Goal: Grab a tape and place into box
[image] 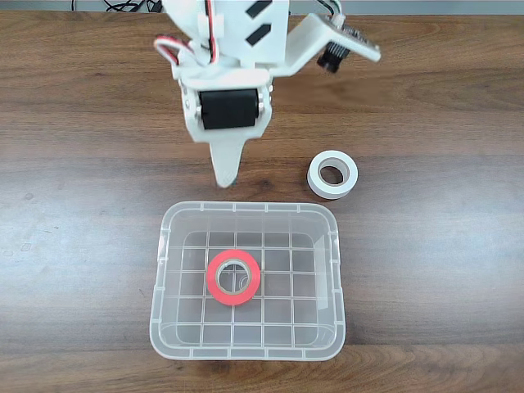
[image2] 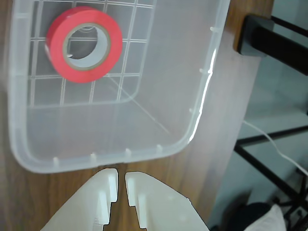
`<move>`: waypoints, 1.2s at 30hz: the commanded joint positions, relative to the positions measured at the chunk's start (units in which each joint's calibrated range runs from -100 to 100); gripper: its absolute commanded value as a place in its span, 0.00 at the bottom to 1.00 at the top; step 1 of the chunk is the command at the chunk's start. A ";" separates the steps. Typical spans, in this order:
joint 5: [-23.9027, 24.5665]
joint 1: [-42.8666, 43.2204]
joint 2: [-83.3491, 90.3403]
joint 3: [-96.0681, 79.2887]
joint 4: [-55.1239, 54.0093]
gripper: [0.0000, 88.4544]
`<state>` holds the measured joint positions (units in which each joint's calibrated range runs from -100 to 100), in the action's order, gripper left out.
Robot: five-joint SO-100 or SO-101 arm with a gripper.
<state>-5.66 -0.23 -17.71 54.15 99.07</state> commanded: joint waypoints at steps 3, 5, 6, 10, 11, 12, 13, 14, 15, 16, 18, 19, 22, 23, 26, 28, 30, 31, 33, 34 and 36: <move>0.23 3.15 29.77 -28.88 0.93 0.01; 0.34 3.37 35.97 -38.08 0.93 0.01; 0.39 3.74 39.03 -42.63 0.59 0.01; 0.97 3.74 50.05 -60.42 -5.23 0.01; 0.97 3.74 53.27 -65.50 -7.80 0.01; 0.97 3.81 56.24 -70.14 -10.28 0.01; 0.86 3.81 59.54 -75.57 -13.11 0.01; 0.60 3.81 62.36 -80.56 -15.59 0.01; 0.50 3.81 65.25 -86.17 -18.16 0.01; 0.44 3.81 67.59 -91.08 -20.30 0.01; 0.44 3.81 72.81 -101.59 -24.75 0.01; 0.76 3.81 75.31 -106.85 -27.32 0.01; 0.97 3.74 82.87 -121.21 -35.63 0.01; 0.97 3.44 85.77 -125.86 -37.94 0.01; 0.65 3.15 94.30 -136.11 -40.16 0.01; 0.86 3.15 100.33 -141.27 -39.39 0.01; 0.92 3.15 106.12 -146.00 -37.77 0.01; 1.13 3.15 108.86 -147.84 -37.08 0.01; 2.81 3.01 114.81 -150.82 -34.86 0.01; 3.82 3.01 116.74 -151.35 -33.74 0.01; 4.92 2.86 117.30 -151.17 -33.23 0.01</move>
<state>-3.37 3.08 93.14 -96.66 63.98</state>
